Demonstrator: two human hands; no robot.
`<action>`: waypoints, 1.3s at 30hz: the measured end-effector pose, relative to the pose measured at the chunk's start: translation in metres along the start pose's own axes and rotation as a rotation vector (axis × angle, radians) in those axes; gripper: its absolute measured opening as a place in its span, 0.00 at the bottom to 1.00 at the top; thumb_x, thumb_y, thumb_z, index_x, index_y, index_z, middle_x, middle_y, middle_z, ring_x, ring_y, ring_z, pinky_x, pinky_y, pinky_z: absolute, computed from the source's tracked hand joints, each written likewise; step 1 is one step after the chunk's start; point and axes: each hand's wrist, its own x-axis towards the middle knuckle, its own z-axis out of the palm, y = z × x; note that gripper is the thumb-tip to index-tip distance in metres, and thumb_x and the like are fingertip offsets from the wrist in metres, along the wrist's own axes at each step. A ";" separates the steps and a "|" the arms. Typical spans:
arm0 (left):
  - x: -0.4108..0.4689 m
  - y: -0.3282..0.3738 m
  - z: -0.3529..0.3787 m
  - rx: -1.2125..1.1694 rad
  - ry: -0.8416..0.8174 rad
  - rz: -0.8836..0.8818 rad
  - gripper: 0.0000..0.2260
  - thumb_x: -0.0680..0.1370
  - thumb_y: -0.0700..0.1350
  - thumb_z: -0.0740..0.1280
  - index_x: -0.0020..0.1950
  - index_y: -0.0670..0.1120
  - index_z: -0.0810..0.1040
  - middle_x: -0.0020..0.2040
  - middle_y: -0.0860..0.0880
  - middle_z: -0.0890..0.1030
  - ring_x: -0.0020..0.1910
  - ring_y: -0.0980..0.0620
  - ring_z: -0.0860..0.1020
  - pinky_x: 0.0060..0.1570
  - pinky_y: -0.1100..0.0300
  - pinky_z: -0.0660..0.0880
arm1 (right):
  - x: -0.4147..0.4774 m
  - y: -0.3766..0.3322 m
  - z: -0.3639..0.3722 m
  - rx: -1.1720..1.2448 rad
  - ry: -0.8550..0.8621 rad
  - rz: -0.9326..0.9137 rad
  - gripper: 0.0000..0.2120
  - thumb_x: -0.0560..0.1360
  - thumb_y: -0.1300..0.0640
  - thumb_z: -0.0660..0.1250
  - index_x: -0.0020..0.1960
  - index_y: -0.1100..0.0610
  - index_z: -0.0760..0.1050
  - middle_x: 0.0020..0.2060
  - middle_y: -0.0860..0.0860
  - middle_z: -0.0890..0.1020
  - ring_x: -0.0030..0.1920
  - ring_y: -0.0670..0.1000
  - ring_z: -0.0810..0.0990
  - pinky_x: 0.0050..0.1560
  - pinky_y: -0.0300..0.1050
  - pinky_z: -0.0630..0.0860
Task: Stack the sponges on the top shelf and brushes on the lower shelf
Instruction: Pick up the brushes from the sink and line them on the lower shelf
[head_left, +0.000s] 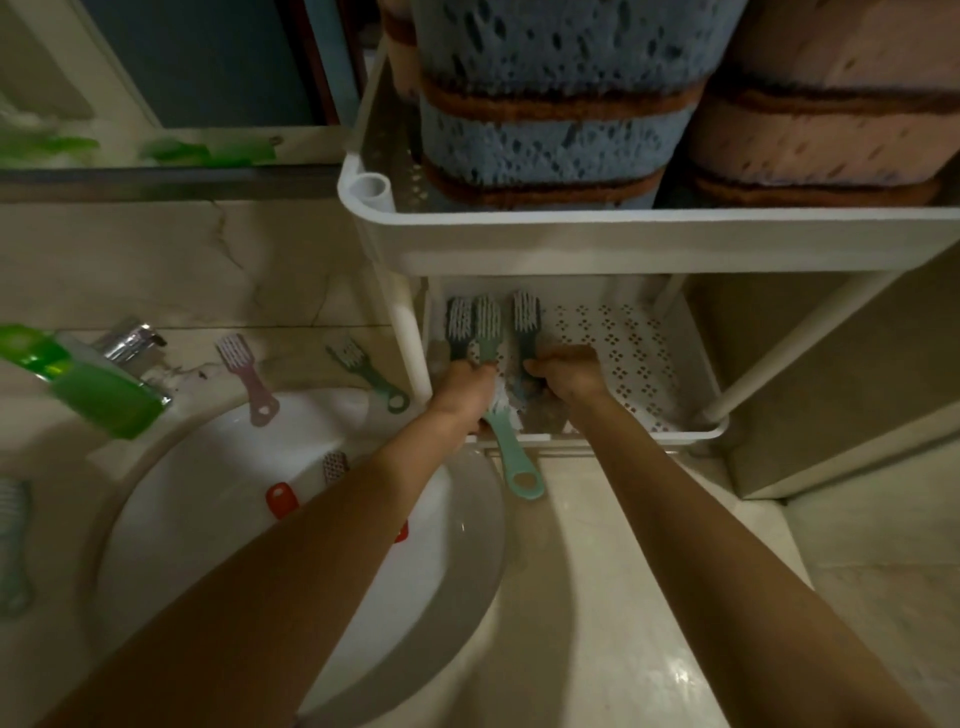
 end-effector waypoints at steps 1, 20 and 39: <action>0.000 0.001 0.000 0.012 0.006 -0.002 0.14 0.81 0.43 0.55 0.63 0.38 0.72 0.60 0.37 0.77 0.58 0.38 0.77 0.52 0.51 0.76 | 0.001 -0.001 0.002 -0.015 -0.004 -0.002 0.13 0.72 0.64 0.70 0.30 0.58 0.72 0.36 0.58 0.77 0.30 0.49 0.72 0.35 0.41 0.74; 0.000 0.002 -0.001 -0.017 -0.012 -0.019 0.13 0.81 0.43 0.56 0.61 0.38 0.72 0.61 0.37 0.76 0.59 0.36 0.76 0.59 0.46 0.75 | -0.002 -0.002 0.002 -0.002 -0.030 -0.054 0.16 0.71 0.69 0.67 0.59 0.65 0.76 0.57 0.62 0.80 0.48 0.54 0.78 0.58 0.49 0.77; 0.002 0.001 -0.001 0.009 0.015 -0.002 0.15 0.81 0.44 0.55 0.62 0.37 0.72 0.61 0.36 0.77 0.59 0.38 0.77 0.52 0.52 0.75 | -0.004 -0.004 0.007 -0.251 -0.070 -0.173 0.13 0.71 0.68 0.67 0.56 0.65 0.78 0.55 0.62 0.81 0.55 0.60 0.80 0.61 0.53 0.75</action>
